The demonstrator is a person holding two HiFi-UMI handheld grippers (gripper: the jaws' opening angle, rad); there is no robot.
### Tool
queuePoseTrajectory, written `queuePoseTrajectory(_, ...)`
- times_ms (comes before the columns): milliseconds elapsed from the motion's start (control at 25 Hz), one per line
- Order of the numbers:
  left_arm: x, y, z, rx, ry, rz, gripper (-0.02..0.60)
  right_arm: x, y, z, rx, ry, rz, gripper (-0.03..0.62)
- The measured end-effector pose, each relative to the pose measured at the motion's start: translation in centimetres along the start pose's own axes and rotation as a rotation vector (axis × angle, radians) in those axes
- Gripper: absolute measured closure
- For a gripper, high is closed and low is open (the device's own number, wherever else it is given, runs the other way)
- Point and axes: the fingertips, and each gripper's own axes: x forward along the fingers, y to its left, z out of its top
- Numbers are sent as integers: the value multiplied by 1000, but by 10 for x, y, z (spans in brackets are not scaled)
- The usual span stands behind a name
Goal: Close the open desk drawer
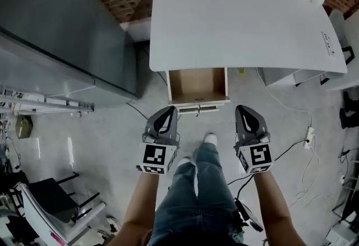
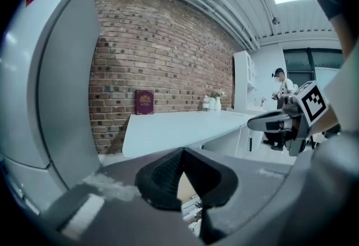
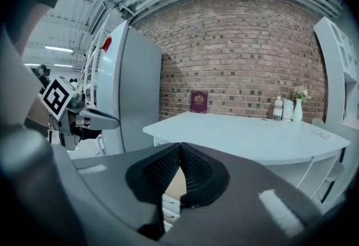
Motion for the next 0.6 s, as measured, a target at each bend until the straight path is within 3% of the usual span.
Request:
queuePoseTrajectory(440, 73, 17, -99, -98, 135, 112, 592, 81, -27, -131, 74, 183, 88, 565)
queuePoseTrajectory(600, 81, 22, -128, -223, 181, 140, 592, 94, -32, -159, 64, 236, 93, 545)
